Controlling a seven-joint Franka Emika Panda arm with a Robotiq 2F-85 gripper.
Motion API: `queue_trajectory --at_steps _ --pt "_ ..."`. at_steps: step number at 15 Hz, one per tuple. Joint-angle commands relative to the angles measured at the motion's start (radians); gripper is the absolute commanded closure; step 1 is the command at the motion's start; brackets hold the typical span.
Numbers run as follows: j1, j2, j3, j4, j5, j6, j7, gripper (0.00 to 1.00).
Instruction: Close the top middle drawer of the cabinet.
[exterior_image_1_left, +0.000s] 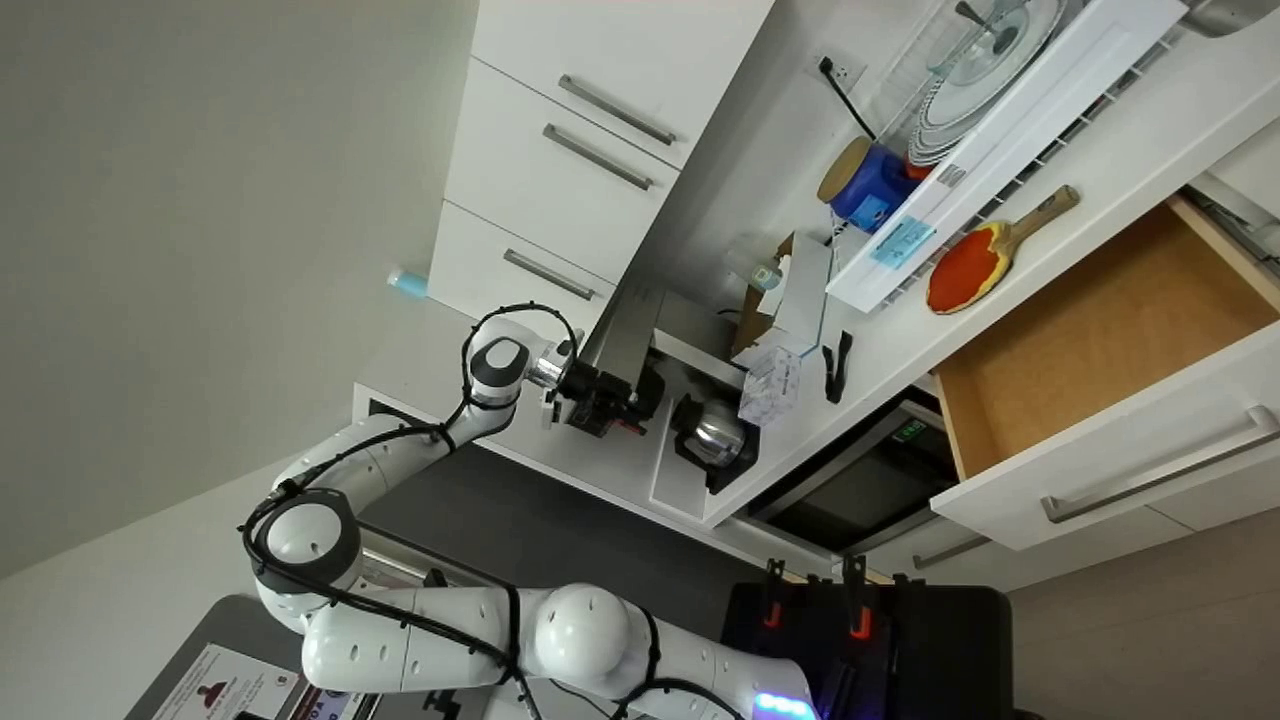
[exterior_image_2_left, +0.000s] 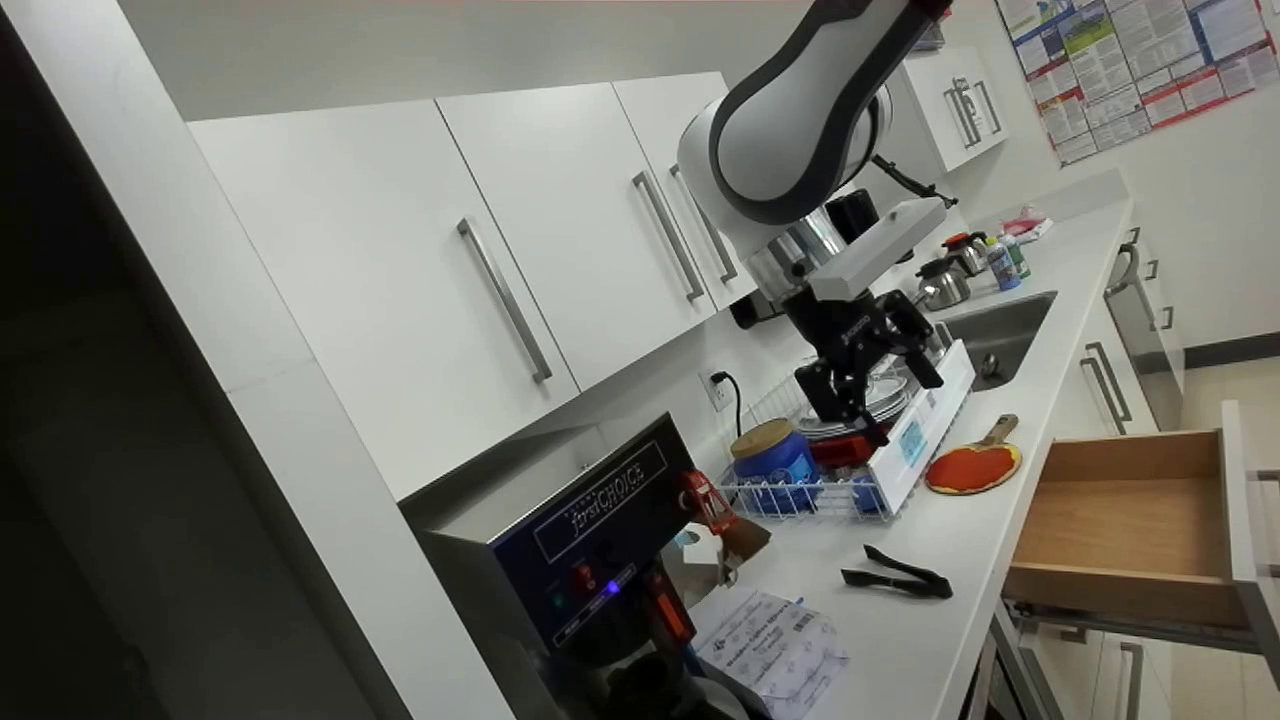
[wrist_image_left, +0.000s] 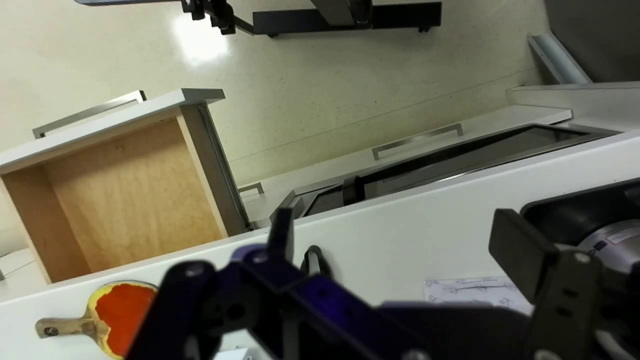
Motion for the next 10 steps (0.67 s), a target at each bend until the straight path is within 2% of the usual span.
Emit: queue_trajectory --at_steps 1,7,10 --pt "0.005 -0.002 -0.046 -0.004 0.0 0.018 0.006 0.0" --pt "-0.072 -0.044 -0.206 -0.069 0.017 0.125 -0.016 0.0" --pt "-0.128 -0.068 -0.29 -0.143 0.016 0.236 -0.048 0.0"
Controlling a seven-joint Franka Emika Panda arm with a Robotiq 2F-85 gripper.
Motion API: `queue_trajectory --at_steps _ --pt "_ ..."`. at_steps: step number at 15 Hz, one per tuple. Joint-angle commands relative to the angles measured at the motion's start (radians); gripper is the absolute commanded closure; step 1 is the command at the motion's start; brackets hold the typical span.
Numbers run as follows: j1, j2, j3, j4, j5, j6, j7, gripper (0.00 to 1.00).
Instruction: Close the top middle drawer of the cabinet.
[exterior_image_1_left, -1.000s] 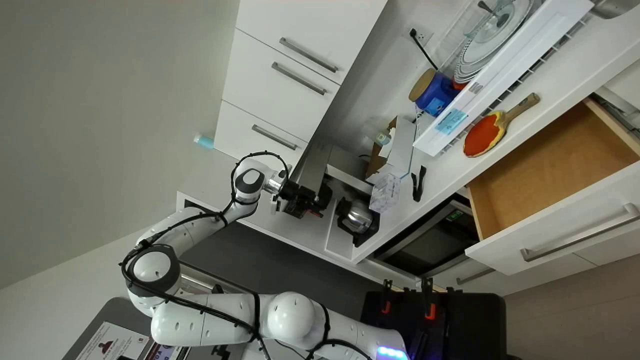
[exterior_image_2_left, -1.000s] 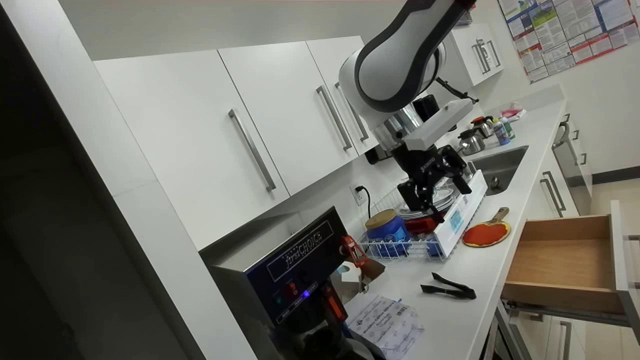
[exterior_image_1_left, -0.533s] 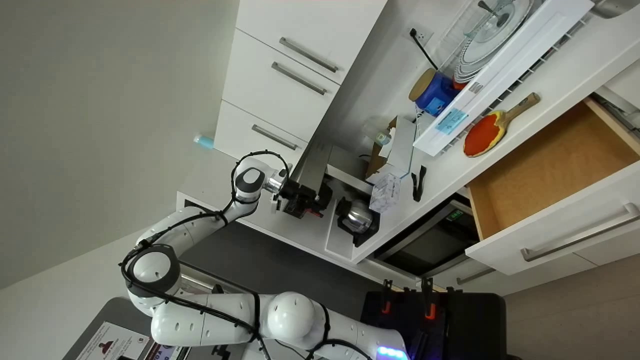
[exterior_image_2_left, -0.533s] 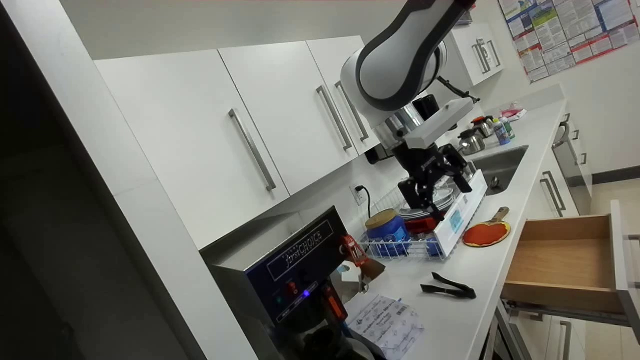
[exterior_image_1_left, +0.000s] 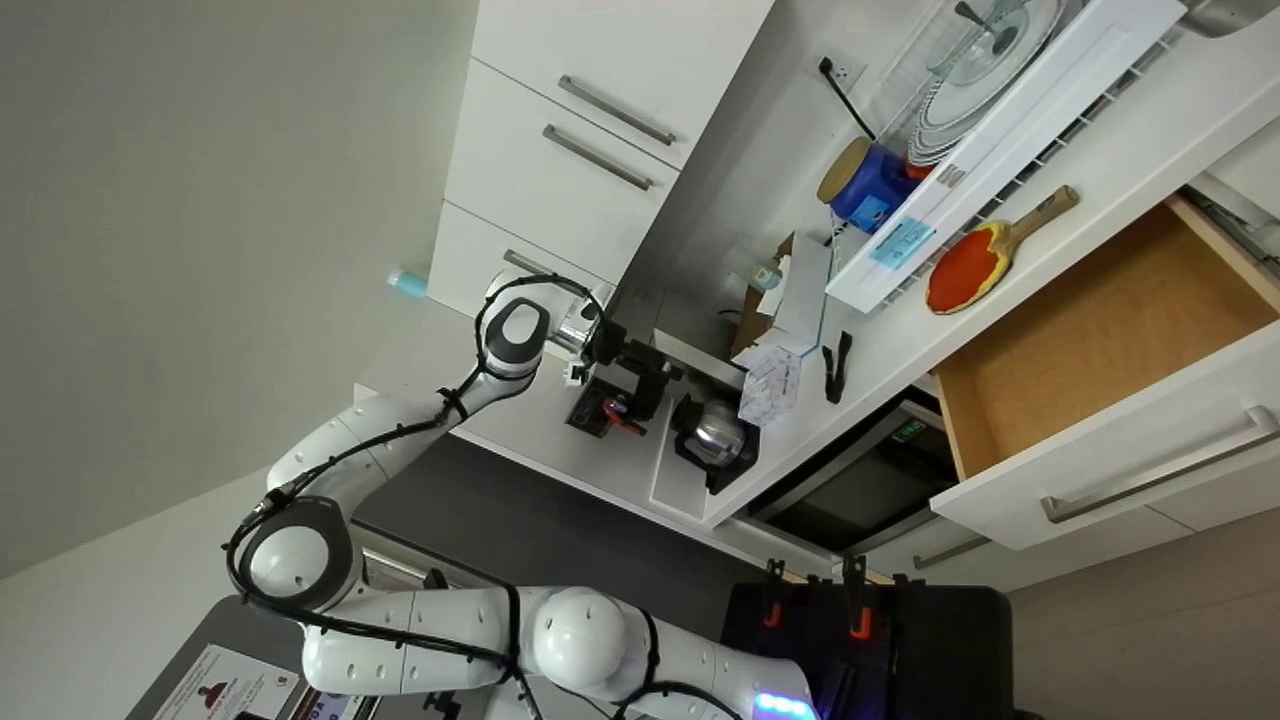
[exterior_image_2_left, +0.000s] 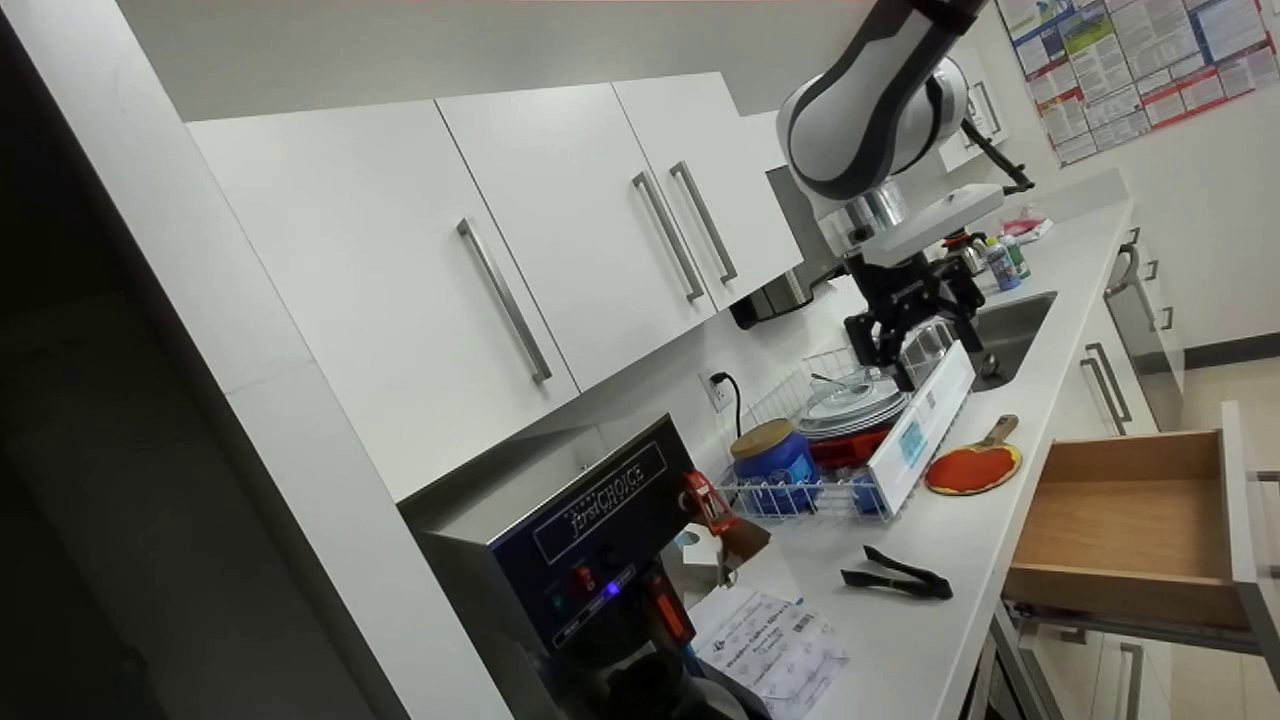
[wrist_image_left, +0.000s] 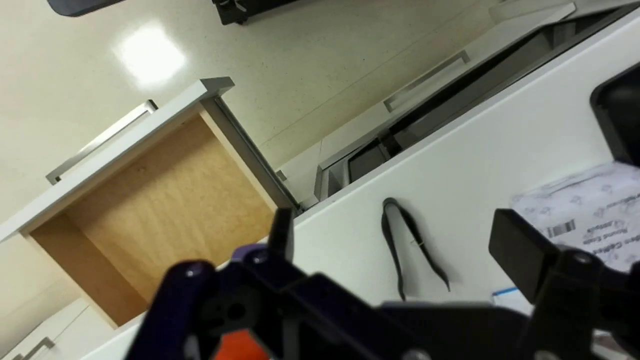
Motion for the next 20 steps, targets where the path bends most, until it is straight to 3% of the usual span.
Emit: queue_trajectory --at_steps 1,6,7,13,20 --pt "-0.067 -0.059 -0.076 -0.113 0.015 0.136 -0.039 0.0" --pt "-0.171 -0.055 -0.172 -0.231 -0.012 0.32 -0.104 0.0" --pt "-0.155 -0.026 -0.151 -0.178 0.003 0.268 -0.09 0.0" --pt "-0.164 -0.024 -0.145 -0.186 0.001 0.277 -0.099 0.0" --pt "-0.24 0.232 -0.352 0.028 0.228 0.214 -0.148 0.0"
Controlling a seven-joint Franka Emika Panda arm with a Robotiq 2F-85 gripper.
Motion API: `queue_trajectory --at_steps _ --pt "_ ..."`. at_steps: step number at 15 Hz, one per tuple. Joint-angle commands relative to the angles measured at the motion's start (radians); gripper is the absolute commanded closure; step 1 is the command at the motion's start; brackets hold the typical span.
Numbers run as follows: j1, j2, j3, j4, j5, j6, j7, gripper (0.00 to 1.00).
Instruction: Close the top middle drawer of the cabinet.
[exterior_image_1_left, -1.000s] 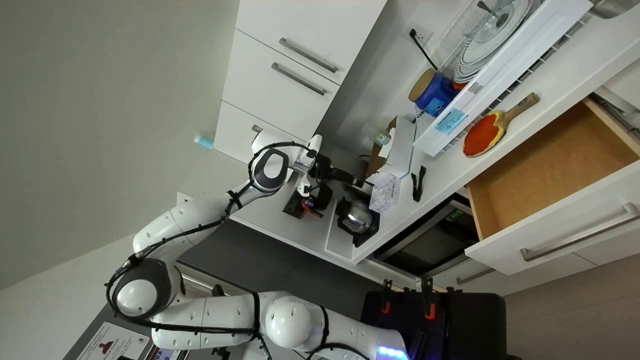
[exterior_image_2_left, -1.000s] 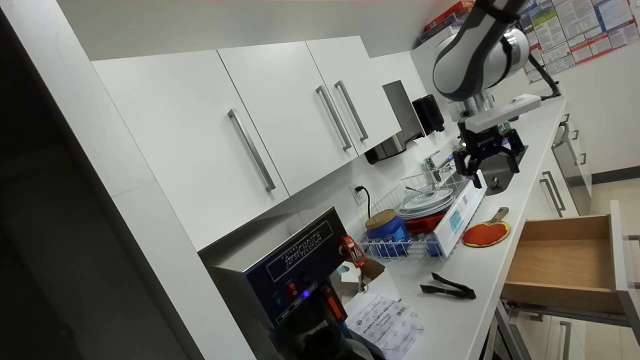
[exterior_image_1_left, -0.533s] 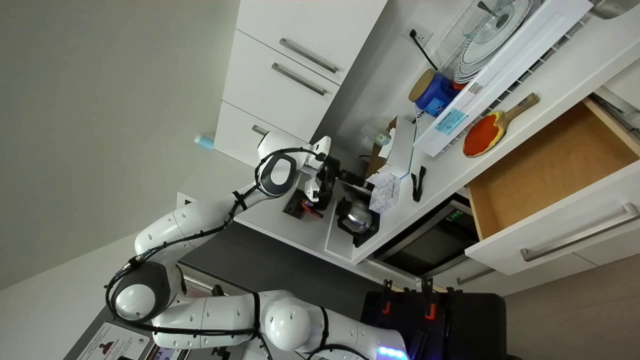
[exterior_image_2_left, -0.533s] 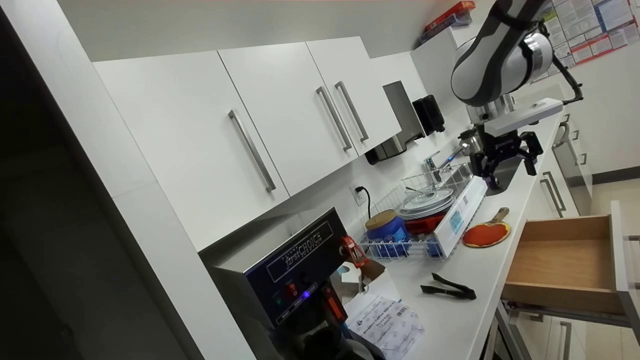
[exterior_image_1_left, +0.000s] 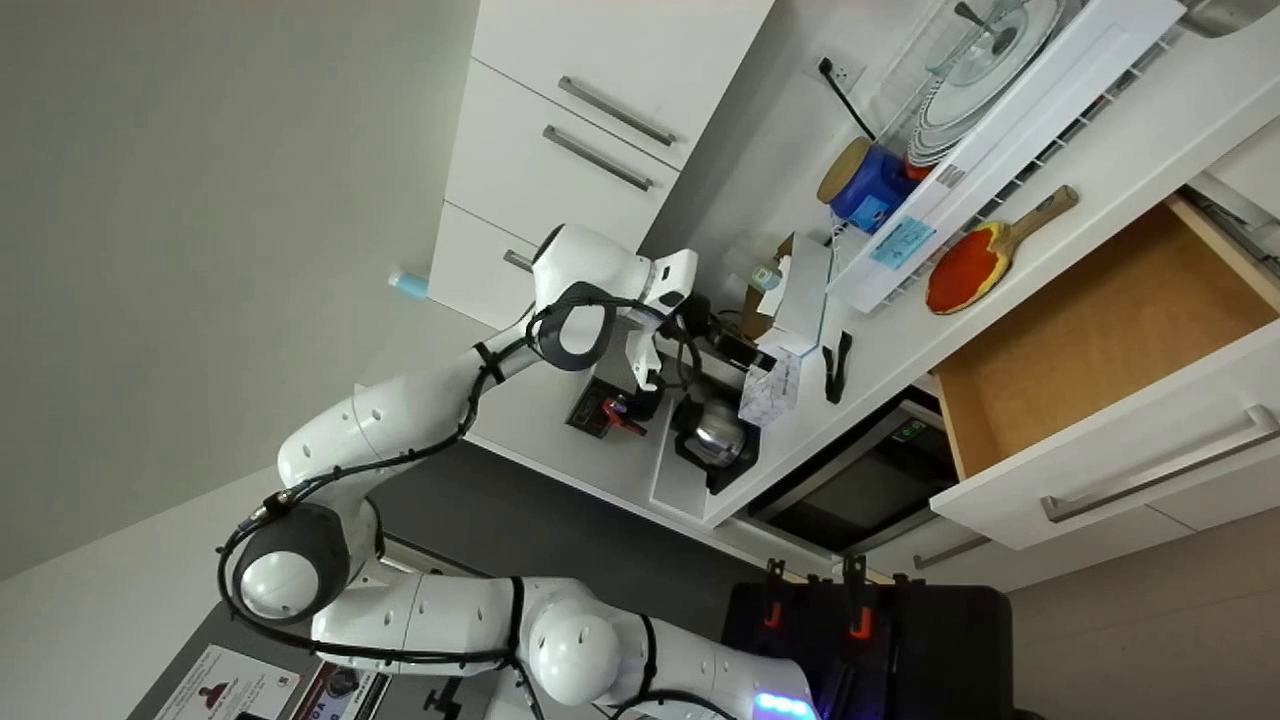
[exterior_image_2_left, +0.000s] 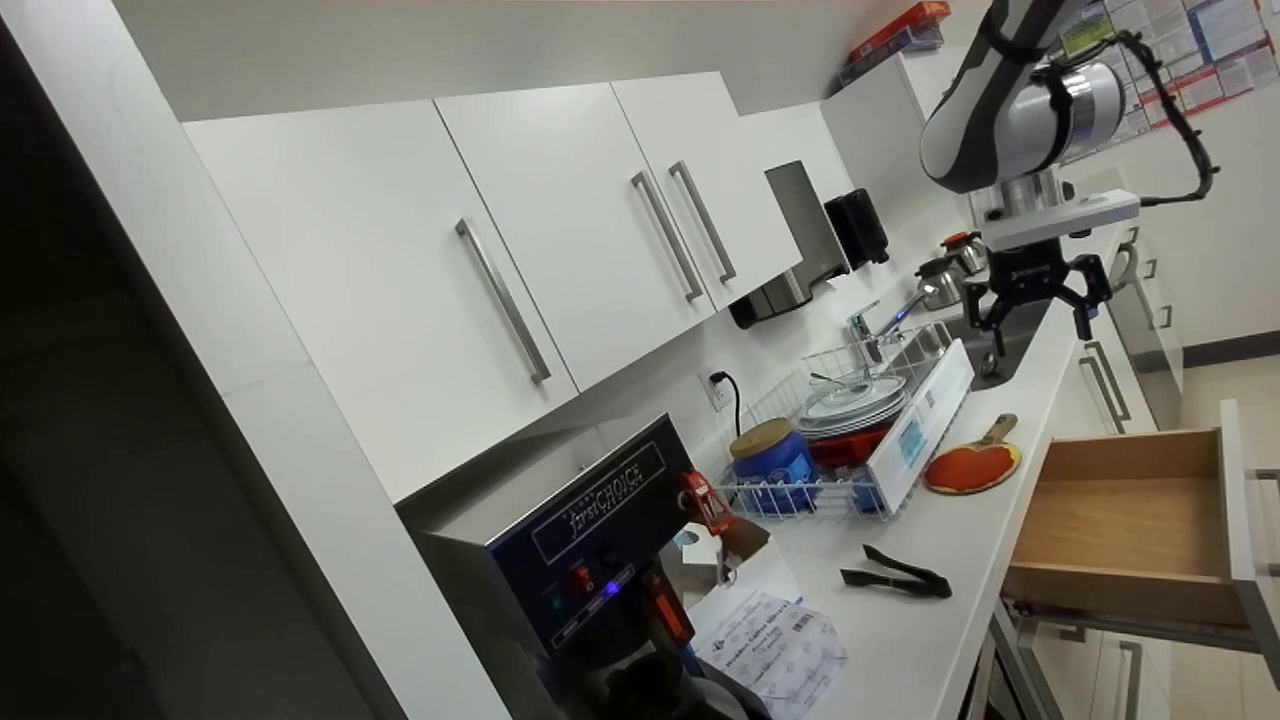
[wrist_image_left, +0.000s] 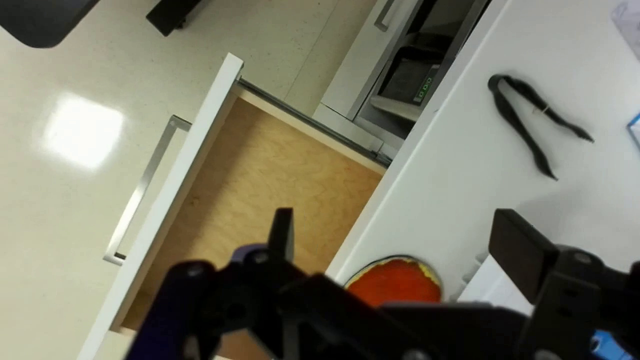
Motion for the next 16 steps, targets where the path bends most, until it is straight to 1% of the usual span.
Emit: queue_trajectory --at_steps 1,3,5,7,10,11,12,13,16 --pt "-0.058 0.176 -0.096 0.132 0.121 -0.047 -0.05 0.0" --pt "-0.091 0.268 -0.149 0.167 0.214 -0.047 -0.087 0.0" --pt "-0.128 0.355 -0.178 0.19 0.323 -0.054 -0.118 0.0" --pt "-0.17 0.438 -0.181 0.203 0.446 -0.059 -0.148 0.0" --pt "-0.239 0.548 -0.158 0.217 0.641 -0.07 -0.199 0.0" --pt "-0.256 0.571 -0.154 0.219 0.685 -0.072 -0.215 0.0" --pt "-0.26 0.581 -0.153 0.216 0.701 -0.067 -0.223 0.0" --pt "-0.237 0.55 -0.162 0.184 0.649 -0.025 -0.206 0.0" --pt "-0.253 0.589 -0.157 0.199 0.677 -0.028 -0.218 0.0"
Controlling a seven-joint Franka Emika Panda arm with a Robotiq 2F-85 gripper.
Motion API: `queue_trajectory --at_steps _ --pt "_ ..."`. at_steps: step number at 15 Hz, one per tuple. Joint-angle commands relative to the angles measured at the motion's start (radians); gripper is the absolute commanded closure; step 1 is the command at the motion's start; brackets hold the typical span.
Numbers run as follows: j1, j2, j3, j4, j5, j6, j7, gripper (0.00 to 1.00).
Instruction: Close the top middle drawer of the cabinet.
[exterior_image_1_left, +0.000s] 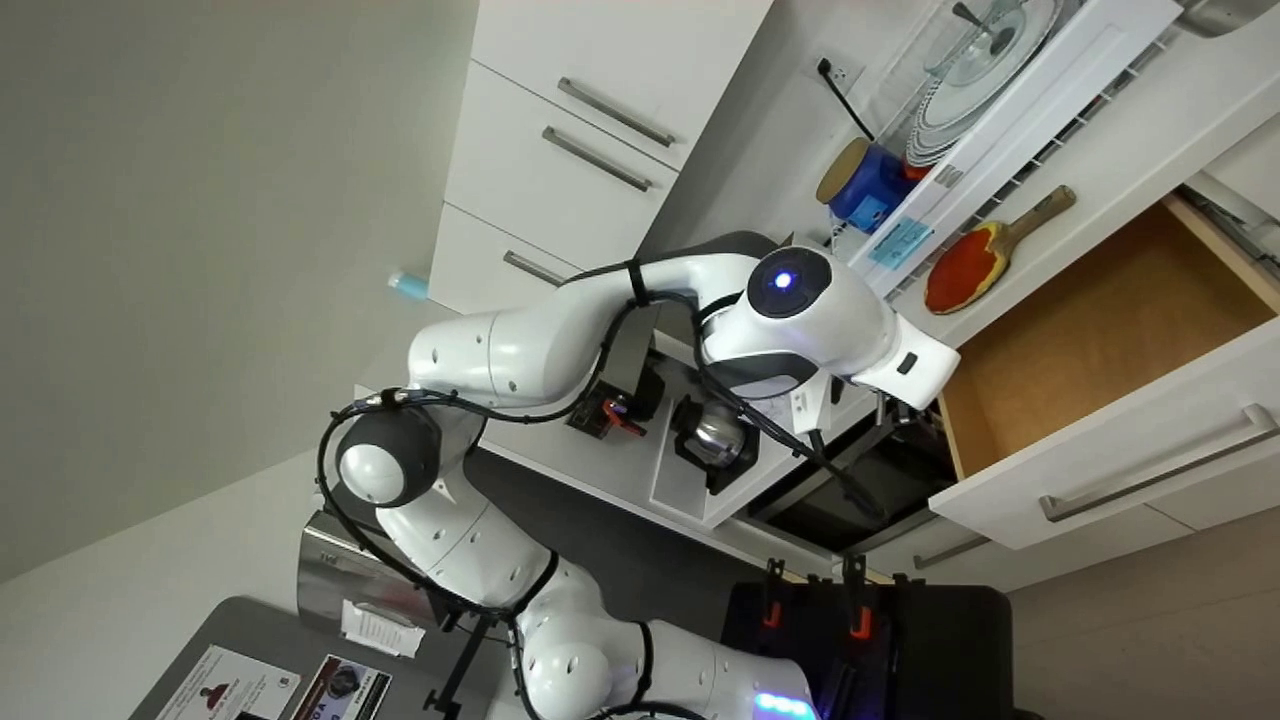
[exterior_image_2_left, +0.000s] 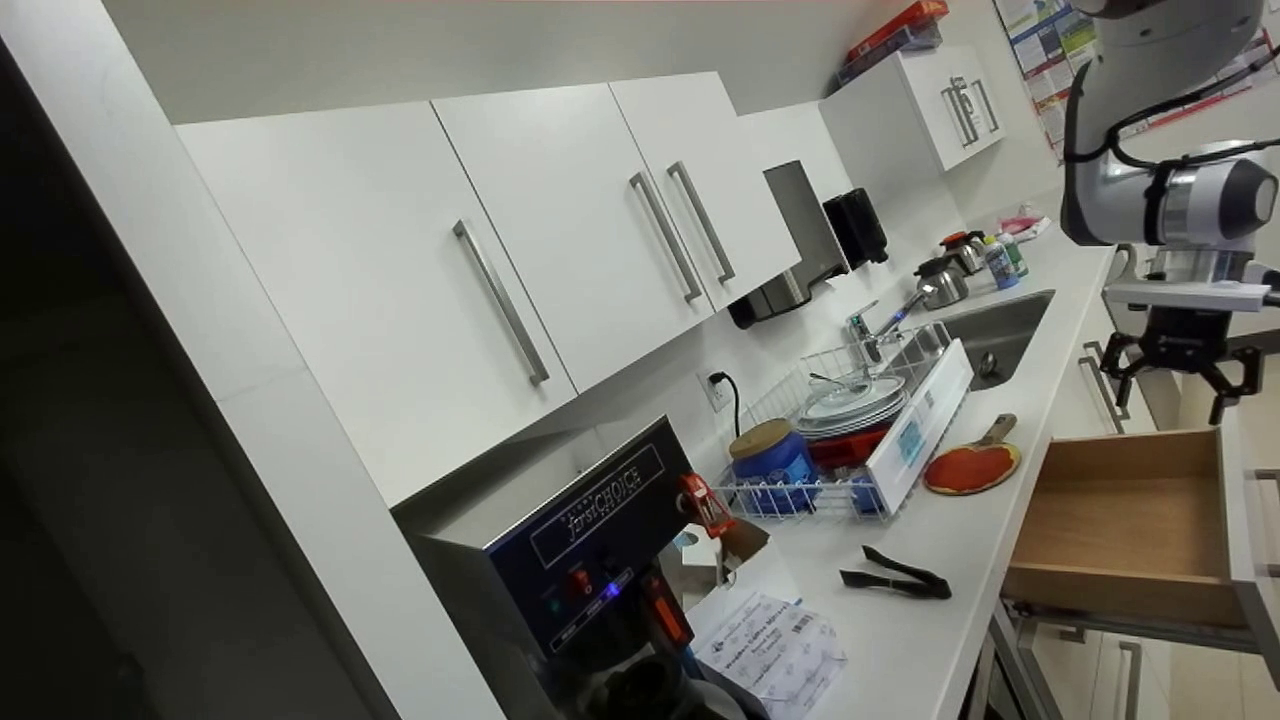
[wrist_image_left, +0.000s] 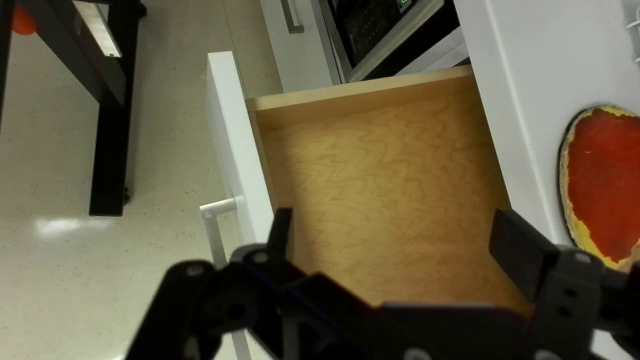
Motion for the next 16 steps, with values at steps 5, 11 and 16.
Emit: queue_trajectory --at_steps 5,11,16 --pt "-0.044 0.043 -0.005 0.064 0.021 -0.06 0.065 0.0" --pt "-0.19 0.193 -0.013 0.16 0.122 -0.164 0.079 0.58" --pt "-0.307 0.354 0.029 0.259 0.245 -0.237 0.102 0.95"
